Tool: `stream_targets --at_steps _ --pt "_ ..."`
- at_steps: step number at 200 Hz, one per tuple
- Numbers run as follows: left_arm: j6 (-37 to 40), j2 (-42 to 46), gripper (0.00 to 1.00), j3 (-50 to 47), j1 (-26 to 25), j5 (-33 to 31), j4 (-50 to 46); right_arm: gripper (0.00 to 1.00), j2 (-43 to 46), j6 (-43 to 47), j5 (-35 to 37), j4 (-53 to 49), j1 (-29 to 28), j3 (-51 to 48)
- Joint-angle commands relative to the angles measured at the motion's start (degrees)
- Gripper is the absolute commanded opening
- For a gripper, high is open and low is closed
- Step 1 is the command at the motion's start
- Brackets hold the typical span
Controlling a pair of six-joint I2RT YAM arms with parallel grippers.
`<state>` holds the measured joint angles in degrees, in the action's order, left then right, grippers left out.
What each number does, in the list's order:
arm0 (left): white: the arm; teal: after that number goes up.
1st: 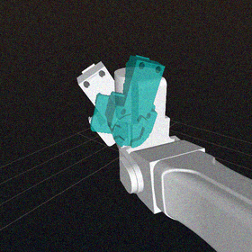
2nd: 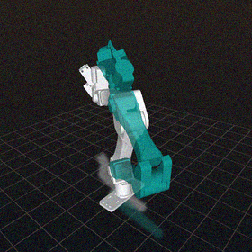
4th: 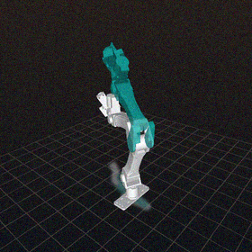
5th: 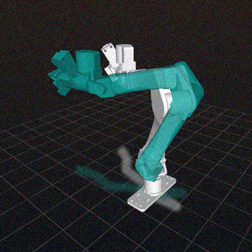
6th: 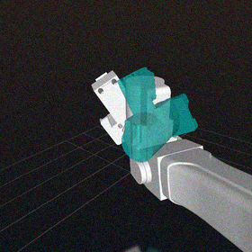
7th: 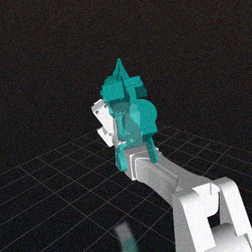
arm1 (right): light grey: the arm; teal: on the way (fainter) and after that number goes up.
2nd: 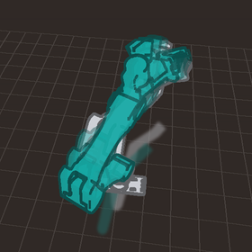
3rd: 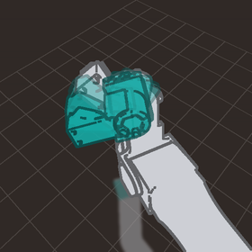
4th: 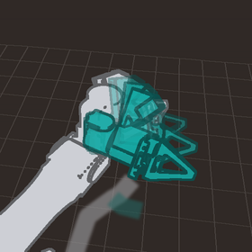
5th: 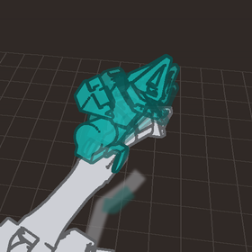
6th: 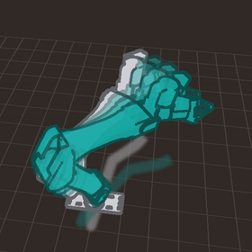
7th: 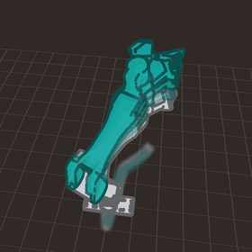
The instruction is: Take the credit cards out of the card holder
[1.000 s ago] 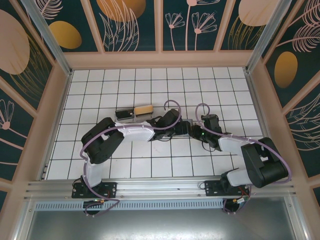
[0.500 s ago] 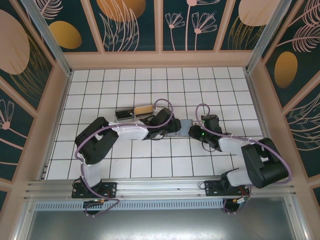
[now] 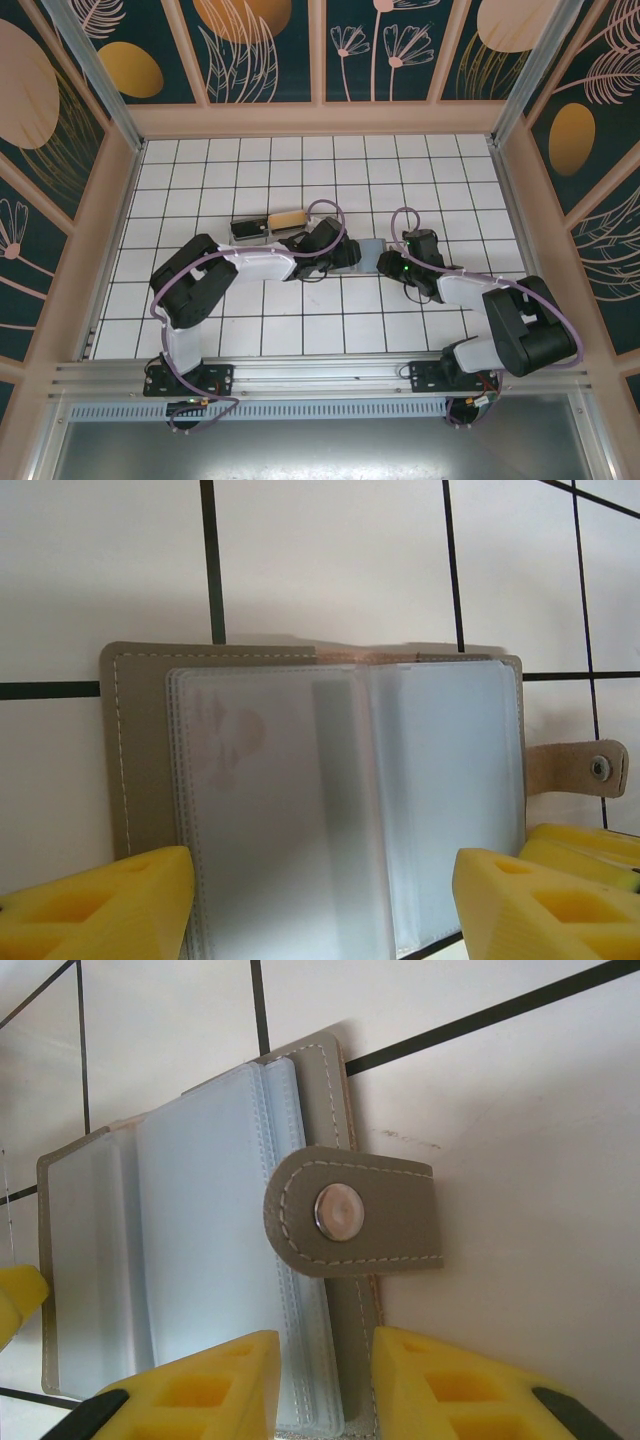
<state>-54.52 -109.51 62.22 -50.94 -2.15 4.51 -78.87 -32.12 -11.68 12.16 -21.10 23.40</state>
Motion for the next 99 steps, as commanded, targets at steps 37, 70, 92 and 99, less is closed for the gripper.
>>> stream_targets --at_steps 37,70,92,99 --pt "-1.8 -2.9 0.69 0.3 -0.1 2.6 0.9 0.33 -0.1 -0.8 -0.7 -1.5 -0.4 -1.4" --pt "-1.9 -2.4 0.7 -0.5 -0.1 4.6 4.1 0.33 0.0 -0.8 -0.7 -1.4 -0.5 -1.4" --pt "-1.9 -2.7 0.71 -0.5 -0.1 6.0 5.6 0.33 -0.1 -0.8 -0.7 -1.4 -0.4 -1.4" --pt "-2.0 -2.7 0.72 -0.6 -0.1 6.4 6.0 0.33 -0.1 -0.8 -0.7 -1.4 -0.4 -1.4"
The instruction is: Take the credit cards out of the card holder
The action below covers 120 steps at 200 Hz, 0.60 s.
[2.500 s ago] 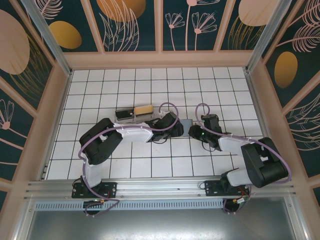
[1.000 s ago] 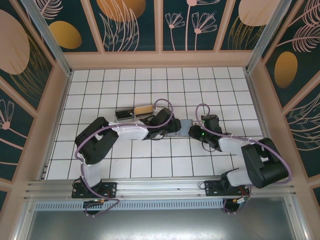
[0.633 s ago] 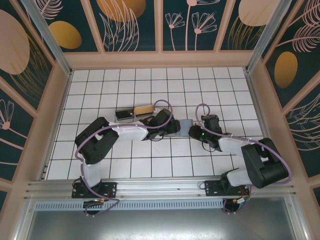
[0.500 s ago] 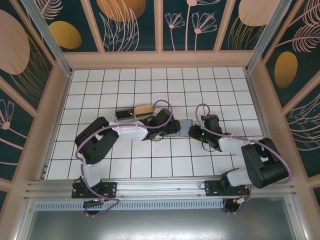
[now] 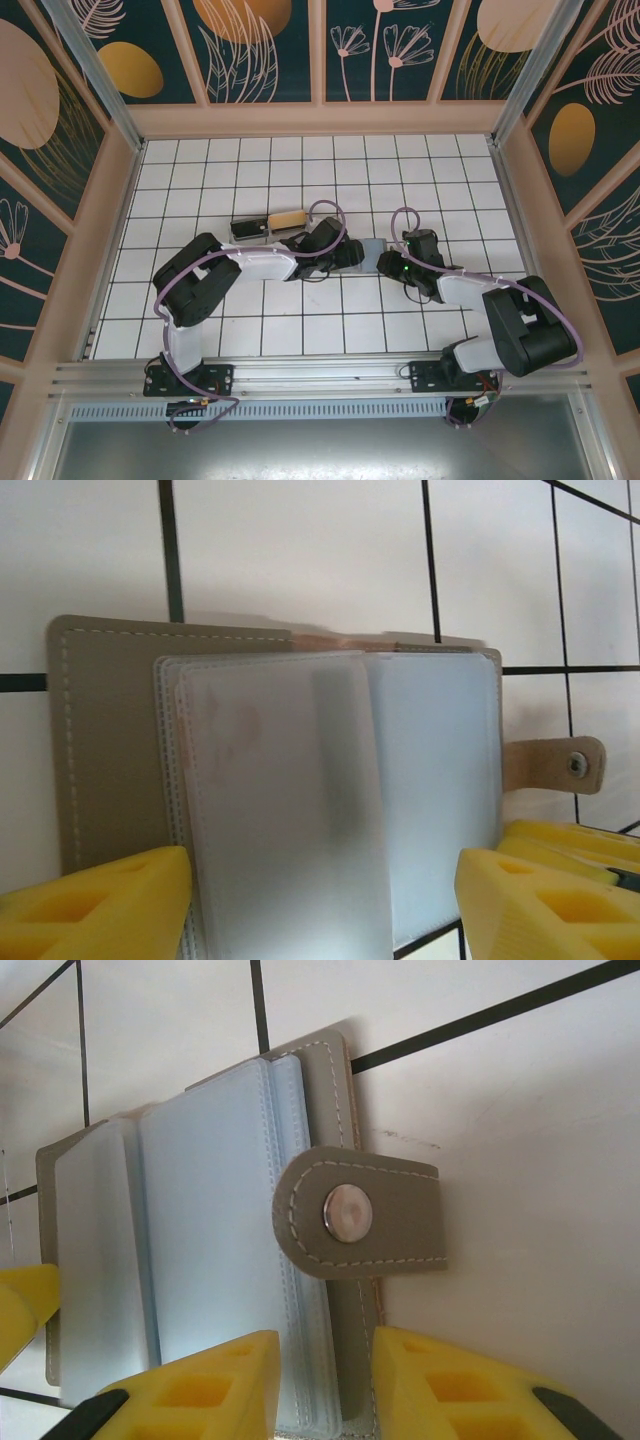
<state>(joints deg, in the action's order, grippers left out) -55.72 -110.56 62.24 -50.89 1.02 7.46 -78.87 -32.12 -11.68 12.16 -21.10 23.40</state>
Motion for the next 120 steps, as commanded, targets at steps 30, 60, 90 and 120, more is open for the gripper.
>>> stream_targets --at_steps 30,60,90,120 --pt "-0.7 -1.2 0.72 -1.0 -0.1 3.2 3.6 0.33 -0.1 -0.8 -0.7 -1.4 -0.4 -1.4" --pt "-0.3 -0.7 0.85 -0.8 -0.2 2.4 2.6 0.33 -0.2 -0.8 -0.7 -1.3 -0.5 -1.4" --pt "0.5 -0.4 0.97 -0.8 -0.1 2.1 2.7 0.33 -0.1 -0.9 -0.7 -1.4 -0.5 -1.4" --pt "1.0 -0.4 0.98 -0.5 -0.1 2.7 3.3 0.33 -0.2 -0.8 -0.6 -1.4 -0.5 -1.4"
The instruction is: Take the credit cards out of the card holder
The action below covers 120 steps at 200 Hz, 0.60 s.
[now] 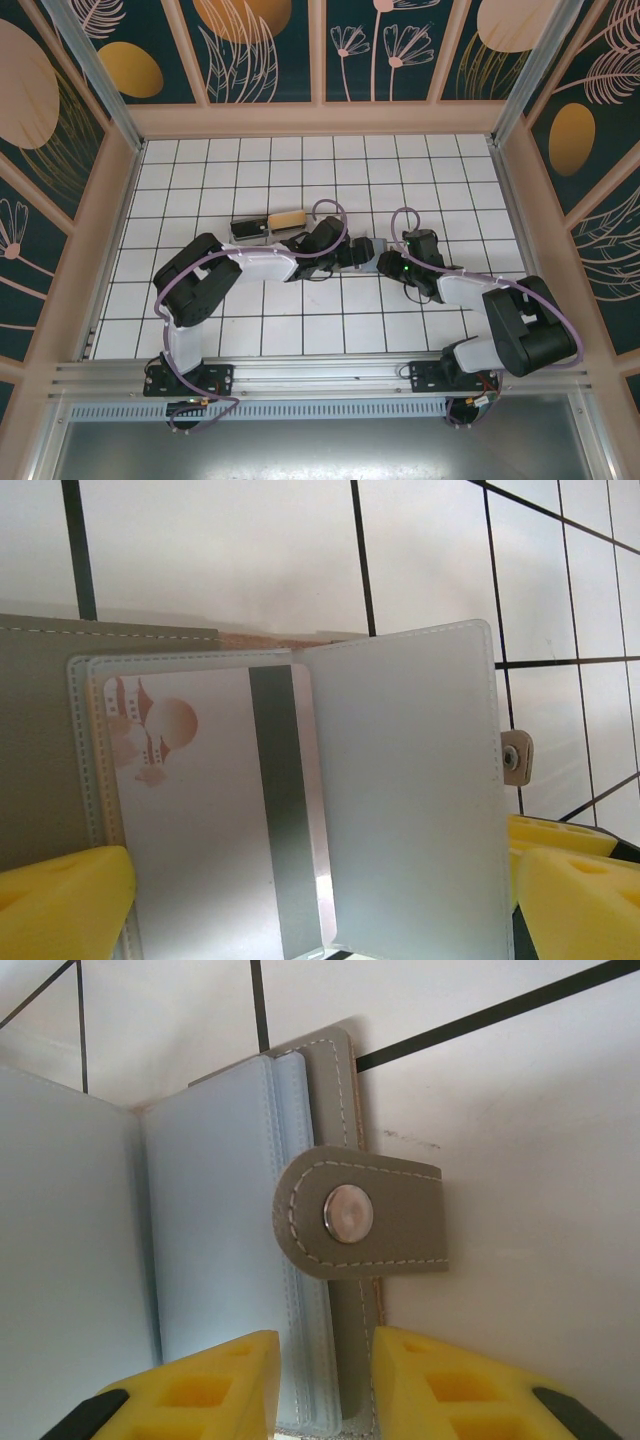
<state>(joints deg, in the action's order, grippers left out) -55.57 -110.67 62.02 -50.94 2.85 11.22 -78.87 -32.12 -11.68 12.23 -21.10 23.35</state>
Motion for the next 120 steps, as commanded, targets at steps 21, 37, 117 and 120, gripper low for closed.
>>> stream_targets --at_steps 21,37,117,120 --pt "1.0 -0.5 0.99 0.0 -0.1 1.0 -0.7 0.33 -0.2 -0.8 -0.6 -1.5 -0.5 -1.3" --pt "1.1 -0.3 0.99 0.2 -0.1 0.5 -1.5 0.33 0.0 -0.9 -0.4 -1.6 -0.5 -1.2" --pt "2.7 3.6 0.96 -0.3 0.7 -4.5 -6.6 0.34 10.0 0.5 3.2 -7.5 0.2 2.6" --pt "2.8 3.8 0.95 -0.5 0.8 -4.7 -6.6 0.34 10.3 0.5 3.2 -7.5 0.2 2.8"
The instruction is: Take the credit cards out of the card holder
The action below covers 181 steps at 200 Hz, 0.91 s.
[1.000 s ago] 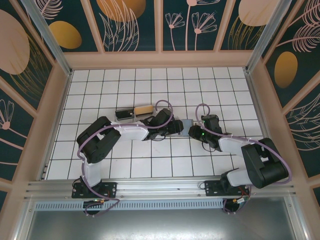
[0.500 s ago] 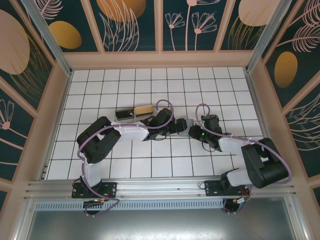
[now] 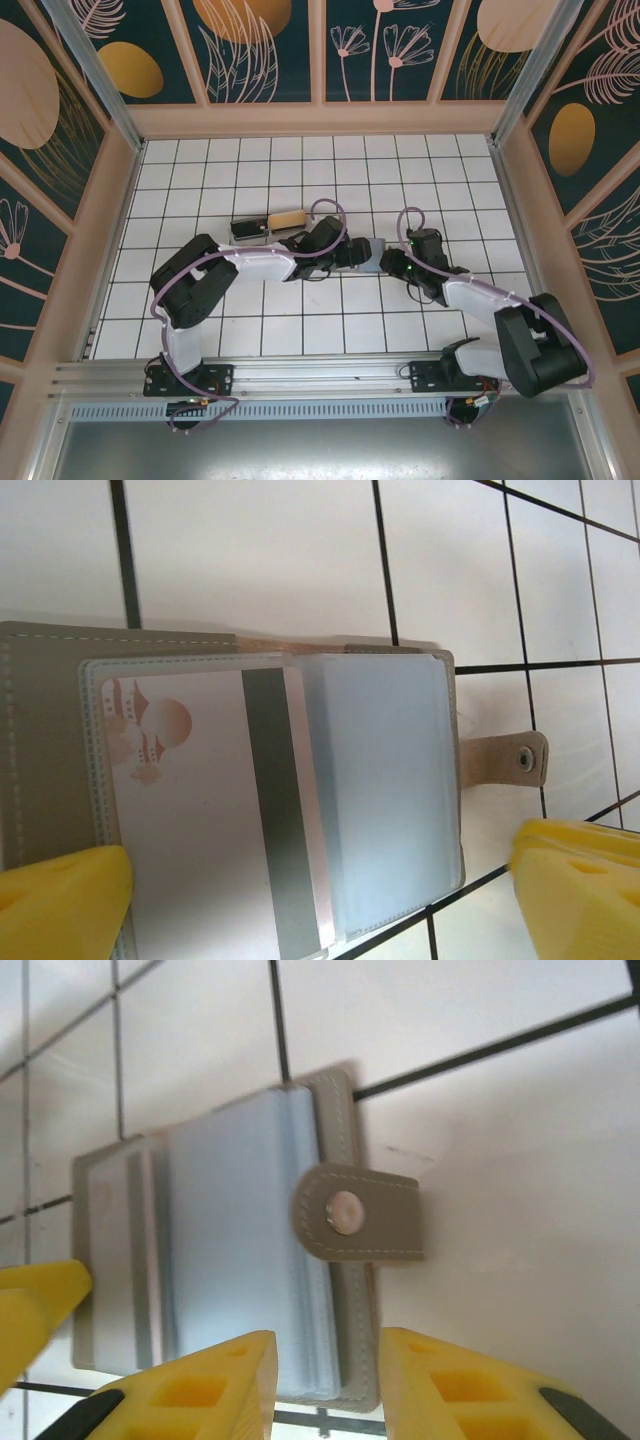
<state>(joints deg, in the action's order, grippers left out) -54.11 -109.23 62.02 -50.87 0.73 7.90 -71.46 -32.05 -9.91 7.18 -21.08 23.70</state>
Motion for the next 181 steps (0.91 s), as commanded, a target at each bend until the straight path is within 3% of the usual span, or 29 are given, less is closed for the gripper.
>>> stream_targets --at_steps 1,12,35,74,84,102,181 --pt "1.4 2.4 0.95 -0.5 0.8 -2.6 -3.3 0.34 3.0 0.5 1.4 -2.5 0.1 2.5" --pt "1.5 2.9 0.91 -0.9 1.0 -3.6 -3.9 0.33 3.7 0.3 0.8 -2.2 0.1 2.9" --pt "1.5 3.3 0.75 -1.0 1.1 -5.5 -5.5 0.3 4.1 -0.7 -1.8 0.8 0.1 3.2" --pt "1.6 2.2 0.3 -0.9 1.4 -6.9 -6.9 0.2 0.1 -2.6 -6.7 6.9 -0.4 4.2" --pt "1.6 1.8 0.15 -0.9 1.4 -6.8 -7.1 0.18 -1.5 -3.2 -8.2 8.5 -0.7 4.4" --pt "1.6 0.9 0.0 -0.7 1.6 -6.9 -7.5 0.17 -4.3 -4.4 -9.2 10.3 -1.7 4.8" --pt "1.7 -1.6 0.0 -0.2 1.7 -6.8 -8.6 0.15 -14.0 -7.1 -11.0 14.3 -5.0 7.1"
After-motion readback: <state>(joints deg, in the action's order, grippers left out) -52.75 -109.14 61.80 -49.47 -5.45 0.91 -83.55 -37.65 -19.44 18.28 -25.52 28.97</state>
